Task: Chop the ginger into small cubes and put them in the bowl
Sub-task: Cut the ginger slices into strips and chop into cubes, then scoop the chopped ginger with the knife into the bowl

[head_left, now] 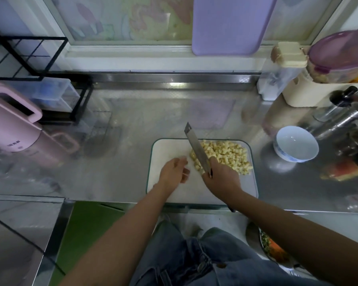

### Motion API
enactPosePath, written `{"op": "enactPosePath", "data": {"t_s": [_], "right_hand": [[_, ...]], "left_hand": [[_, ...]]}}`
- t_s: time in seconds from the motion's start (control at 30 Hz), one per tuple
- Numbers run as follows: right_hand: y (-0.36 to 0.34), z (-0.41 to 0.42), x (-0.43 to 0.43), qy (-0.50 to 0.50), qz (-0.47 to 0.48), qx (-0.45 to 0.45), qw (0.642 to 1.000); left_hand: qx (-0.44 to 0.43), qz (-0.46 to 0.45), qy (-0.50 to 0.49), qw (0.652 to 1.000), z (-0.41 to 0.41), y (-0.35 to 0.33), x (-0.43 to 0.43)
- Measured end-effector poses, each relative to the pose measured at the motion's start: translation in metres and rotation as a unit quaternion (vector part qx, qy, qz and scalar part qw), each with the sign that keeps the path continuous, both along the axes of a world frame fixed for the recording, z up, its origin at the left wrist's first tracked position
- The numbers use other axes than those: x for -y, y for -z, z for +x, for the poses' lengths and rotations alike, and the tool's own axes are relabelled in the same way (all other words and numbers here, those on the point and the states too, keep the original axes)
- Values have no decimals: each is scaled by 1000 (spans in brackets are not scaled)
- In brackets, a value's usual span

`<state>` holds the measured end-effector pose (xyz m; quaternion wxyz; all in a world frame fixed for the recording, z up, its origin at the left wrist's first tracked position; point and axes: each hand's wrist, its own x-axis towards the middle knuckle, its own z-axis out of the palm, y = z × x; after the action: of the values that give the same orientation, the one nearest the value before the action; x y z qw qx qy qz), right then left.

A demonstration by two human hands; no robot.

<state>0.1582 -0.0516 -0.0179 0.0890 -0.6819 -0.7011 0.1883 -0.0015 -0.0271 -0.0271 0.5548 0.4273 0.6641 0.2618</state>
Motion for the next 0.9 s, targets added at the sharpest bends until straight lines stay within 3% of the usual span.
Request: {"op": "enactPosePath", "data": {"t_s": [0.07,0.1,0.2,0.27,0.37,0.53,0.63,0.73,0.9], "right_hand": [[-3,-2,4,-26,21,33,999],[-4,-3,7,-46,31,46,997],[-1,1,16,-127,38,31,991],[-2,8,19,-157,18,-44,986],[-1,25,18,-102,24,-155,982],[12,24,17,-171,-57,-143,973],[20,21,10,-123,-80,-116,982],[21,25,1,-84,-78,-85,990],[15,9,-4,-160,-64,-97,980]], "left_hand": [[139,-47,-35,989,17,-11,-5],[152,-51,-44,986,24,-14,-7],[73,-63,-95,991,35,-15,-10],[45,-82,-112,989,34,-12,-11],[66,-104,-141,982,30,-10,-10],[80,-120,-174,974,32,-13,-8],[70,-116,-162,977,32,-14,-8],[43,-108,-139,984,29,-14,-7],[52,-85,-118,988,24,-13,-10]]}}
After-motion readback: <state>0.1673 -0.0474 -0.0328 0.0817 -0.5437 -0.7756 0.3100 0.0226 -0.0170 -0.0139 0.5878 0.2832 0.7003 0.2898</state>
